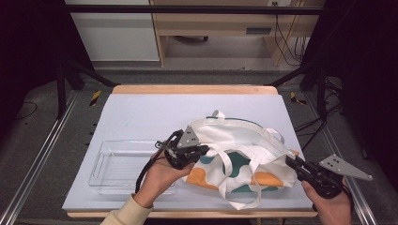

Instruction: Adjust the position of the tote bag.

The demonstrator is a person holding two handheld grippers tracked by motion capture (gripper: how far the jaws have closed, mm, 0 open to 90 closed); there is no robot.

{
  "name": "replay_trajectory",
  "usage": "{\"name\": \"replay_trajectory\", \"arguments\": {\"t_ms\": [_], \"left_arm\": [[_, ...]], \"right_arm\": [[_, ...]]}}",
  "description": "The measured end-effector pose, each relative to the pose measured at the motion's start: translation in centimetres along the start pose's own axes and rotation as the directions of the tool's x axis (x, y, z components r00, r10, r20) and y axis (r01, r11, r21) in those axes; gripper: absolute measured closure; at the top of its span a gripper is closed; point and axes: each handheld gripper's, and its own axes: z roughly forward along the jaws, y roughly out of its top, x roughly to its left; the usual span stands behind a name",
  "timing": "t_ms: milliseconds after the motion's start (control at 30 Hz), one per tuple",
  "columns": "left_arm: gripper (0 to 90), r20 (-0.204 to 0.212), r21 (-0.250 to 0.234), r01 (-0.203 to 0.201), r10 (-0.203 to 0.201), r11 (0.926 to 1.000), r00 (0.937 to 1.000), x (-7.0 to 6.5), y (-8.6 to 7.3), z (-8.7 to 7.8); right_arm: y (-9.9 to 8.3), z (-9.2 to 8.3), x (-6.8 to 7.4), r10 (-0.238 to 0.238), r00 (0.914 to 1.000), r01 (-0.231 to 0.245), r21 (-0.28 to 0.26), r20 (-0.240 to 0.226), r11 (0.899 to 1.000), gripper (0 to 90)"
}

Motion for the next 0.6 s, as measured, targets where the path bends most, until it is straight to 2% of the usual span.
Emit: {"name": "replay_trajectory", "arguments": {"t_ms": [400,600], "left_arm": [[88.3,0.014,-0.002,0.009,-0.009,1.0000,0.9999,-1.0,-1.6,0.2],[88.3,0.025,0.000,0.011,-0.011,0.9999,0.9996,-1.5,-2.5,0.3]], "right_arm": [[-0.5,-0.3,0.1,-0.001,1.0000,0.001,0.029,-0.001,1.000,77.5],[-0.1,-0.4,0.2,0.001,1.0000,-0.001,0.013,-0.003,1.000,66.2]]}}
